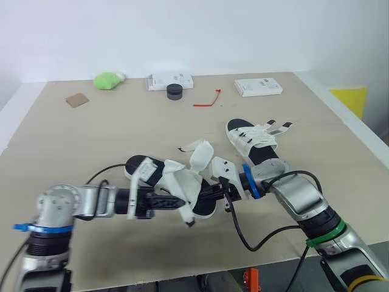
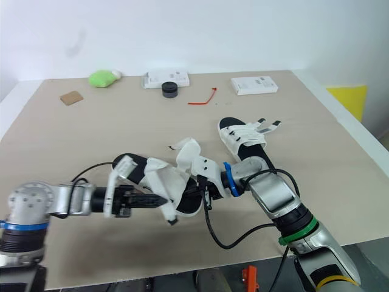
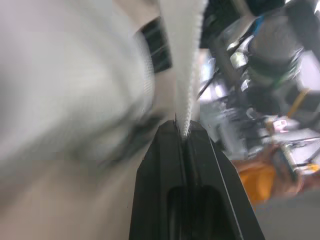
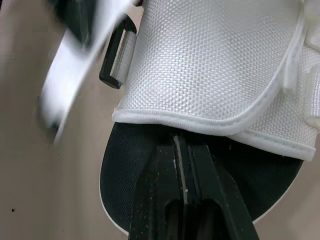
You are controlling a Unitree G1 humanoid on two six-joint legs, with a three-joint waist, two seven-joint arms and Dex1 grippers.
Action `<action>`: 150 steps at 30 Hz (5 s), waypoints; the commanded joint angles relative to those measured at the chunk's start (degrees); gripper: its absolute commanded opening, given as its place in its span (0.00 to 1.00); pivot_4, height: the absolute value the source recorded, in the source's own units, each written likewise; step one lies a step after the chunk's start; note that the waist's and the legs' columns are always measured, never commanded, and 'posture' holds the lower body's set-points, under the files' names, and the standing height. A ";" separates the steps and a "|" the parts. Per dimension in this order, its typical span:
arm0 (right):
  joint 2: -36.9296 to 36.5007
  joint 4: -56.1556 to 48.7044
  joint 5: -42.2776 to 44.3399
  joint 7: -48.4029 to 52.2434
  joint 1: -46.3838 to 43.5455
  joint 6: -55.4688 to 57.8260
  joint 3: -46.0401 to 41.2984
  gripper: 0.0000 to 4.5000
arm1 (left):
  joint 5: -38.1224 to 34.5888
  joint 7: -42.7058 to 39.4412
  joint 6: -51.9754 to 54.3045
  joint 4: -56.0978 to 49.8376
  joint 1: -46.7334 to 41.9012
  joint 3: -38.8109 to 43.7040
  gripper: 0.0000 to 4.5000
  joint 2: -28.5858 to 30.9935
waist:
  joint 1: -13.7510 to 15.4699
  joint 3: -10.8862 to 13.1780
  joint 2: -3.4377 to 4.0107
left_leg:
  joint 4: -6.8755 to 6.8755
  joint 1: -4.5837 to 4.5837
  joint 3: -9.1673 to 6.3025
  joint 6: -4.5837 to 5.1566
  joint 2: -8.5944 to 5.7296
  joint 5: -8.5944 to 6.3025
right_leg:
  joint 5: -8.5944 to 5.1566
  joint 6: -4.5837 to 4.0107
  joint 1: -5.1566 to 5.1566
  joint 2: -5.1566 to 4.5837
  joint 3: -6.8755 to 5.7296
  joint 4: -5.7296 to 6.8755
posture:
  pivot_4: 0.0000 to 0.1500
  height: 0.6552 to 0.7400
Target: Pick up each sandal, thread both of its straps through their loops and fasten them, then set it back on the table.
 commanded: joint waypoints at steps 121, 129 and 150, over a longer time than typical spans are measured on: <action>-0.95 3.06 -4.97 4.18 -0.89 0.33 2.26 0.00 | 42.43 -66.71 -25.88 29.75 -29.16 -30.20 0.01 3.38 | 0.08 0.08 0.04 | -0.24 -0.16 -0.73 0.33 0.00 -0.09 | -0.70 -0.21 0.00 0.19 -0.60 1.02 | 1.00 1.00; -1.08 2.67 -5.02 4.07 -0.68 0.59 2.17 0.00 | 41.50 -66.71 -25.89 29.41 -29.52 -31.40 0.01 3.19 | 0.09 0.08 0.04 | -0.24 -0.16 -0.74 0.34 0.00 -0.10 | -0.71 -0.21 0.00 0.19 -0.60 1.02 | 1.00 1.00; -1.59 1.62 -6.13 4.07 0.33 -0.22 3.68 0.00 | 42.00 -66.71 -26.95 26.63 -28.00 -34.16 0.01 5.39 | 0.08 0.07 0.05 | -0.20 -0.10 -0.76 0.40 0.03 -0.13 | -0.73 -0.24 0.05 0.23 -0.61 1.05 | 1.00 1.00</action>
